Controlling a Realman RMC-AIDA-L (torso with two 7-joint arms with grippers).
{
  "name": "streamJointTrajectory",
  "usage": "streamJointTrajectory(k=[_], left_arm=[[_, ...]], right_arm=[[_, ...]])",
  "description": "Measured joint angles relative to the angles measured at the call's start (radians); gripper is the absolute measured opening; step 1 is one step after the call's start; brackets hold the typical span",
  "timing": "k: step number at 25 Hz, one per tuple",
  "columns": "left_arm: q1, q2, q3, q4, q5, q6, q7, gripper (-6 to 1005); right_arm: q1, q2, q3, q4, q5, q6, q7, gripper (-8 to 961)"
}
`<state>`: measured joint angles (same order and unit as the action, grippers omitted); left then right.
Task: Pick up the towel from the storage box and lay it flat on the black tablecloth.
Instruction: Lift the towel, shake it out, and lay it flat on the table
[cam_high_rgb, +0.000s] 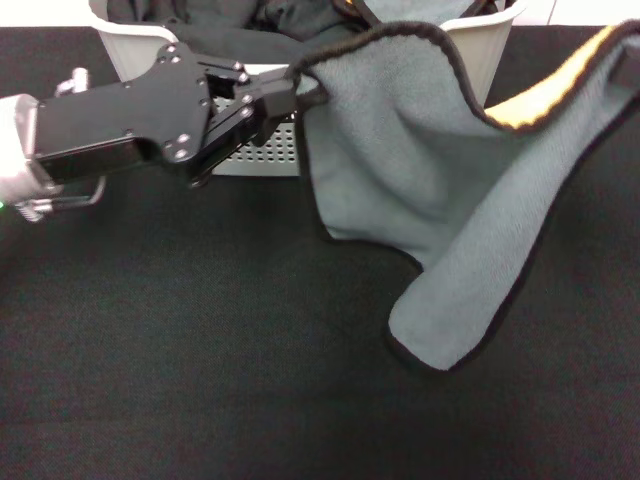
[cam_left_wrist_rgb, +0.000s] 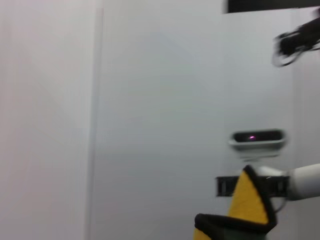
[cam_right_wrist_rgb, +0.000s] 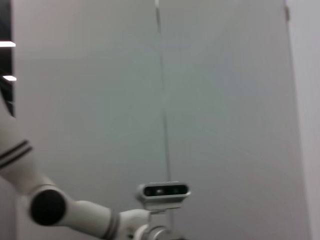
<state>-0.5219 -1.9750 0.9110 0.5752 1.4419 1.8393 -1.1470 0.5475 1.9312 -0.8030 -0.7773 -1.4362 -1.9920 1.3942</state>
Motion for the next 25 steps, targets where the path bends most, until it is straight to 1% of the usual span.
streamJointTrajectory(k=[3,4,5,6,7,8,10,11,13,14,15,17,18,19,20,21,23,25], left_arm=[[-0.002,0.033,0.004,0.002,0.01,0.107,-0.013,4],[0.008,0.059,0.011,0.002,0.015,0.173,-0.021,4],[0.008,0.059,0.011,0.002,0.015,0.173,-0.021,4],[0.017,0.072,0.024,0.005,0.014,0.189,-0.025,4],[0.041,0.092,0.063,0.026,-0.001,0.2,-0.036,4],[0.041,0.092,0.063,0.026,-0.001,0.2,-0.036,4],[0.078,0.119,0.136,0.067,-0.048,0.202,-0.053,5],[0.094,0.133,0.177,0.088,-0.08,0.204,-0.058,5],[0.126,0.173,0.287,0.123,-0.175,0.205,-0.063,5],[0.146,0.204,0.367,0.143,-0.245,0.204,-0.077,5],[0.15,0.211,0.381,0.144,-0.26,0.202,-0.09,5],[0.151,0.213,0.388,0.141,-0.265,0.199,-0.107,5],[0.146,0.205,0.366,0.125,-0.243,0.196,-0.122,5],[0.136,0.194,0.324,0.101,-0.201,0.193,-0.135,5],[0.129,0.186,0.297,0.086,-0.168,0.19,-0.14,5],[0.114,0.169,0.231,0.055,-0.106,0.181,-0.149,5],[0.091,0.142,0.118,0.017,0.008,0.142,-0.167,5],[0.072,0.117,0.02,0.006,0.135,0.055,-0.2,5]], right_arm=[[-0.03,0.014,0.0,-0.005,0.01,-0.072,0.011,20],[-0.045,0.021,0.0,-0.008,0.013,-0.093,0.013,21],[-0.077,0.033,-0.001,-0.019,0.022,-0.123,0.017,22],[-0.1,0.041,-0.002,-0.031,0.028,-0.14,0.019,23],[-0.129,0.048,-0.005,-0.05,0.035,-0.152,0.024,24],[-0.157,0.057,-0.009,-0.075,0.042,-0.155,0.028,25],[-0.213,0.073,-0.019,-0.132,0.061,-0.16,0.041,27],[-0.233,0.076,-0.024,-0.151,0.073,-0.161,0.047,28],[-0.264,0.074,-0.04,-0.162,0.107,-0.16,0.054,30],[-0.275,0.071,-0.046,-0.154,0.117,-0.16,0.054,31],[-0.275,0.069,-0.047,-0.141,0.114,-0.159,0.052,32],[-0.248,0.067,-0.045,-0.07,0.07,-0.147,0.036,35],[-0.224,0.067,-0.044,-0.031,0.041,-0.131,0.027,36],[-0.2,0.067,-0.043,0.011,0.012,-0.113,0.017,37],[-0.166,0.068,-0.044,0.058,-0.029,-0.076,0.002,38],[-0.134,0.07,-0.045,0.099,-0.07,-0.032,-0.013,39],[-0.093,0.074,-0.046,0.144,-0.122,0.041,-0.034,41],[-0.058,0.078,-0.048,0.169,-0.154,0.116,-0.046,43]])
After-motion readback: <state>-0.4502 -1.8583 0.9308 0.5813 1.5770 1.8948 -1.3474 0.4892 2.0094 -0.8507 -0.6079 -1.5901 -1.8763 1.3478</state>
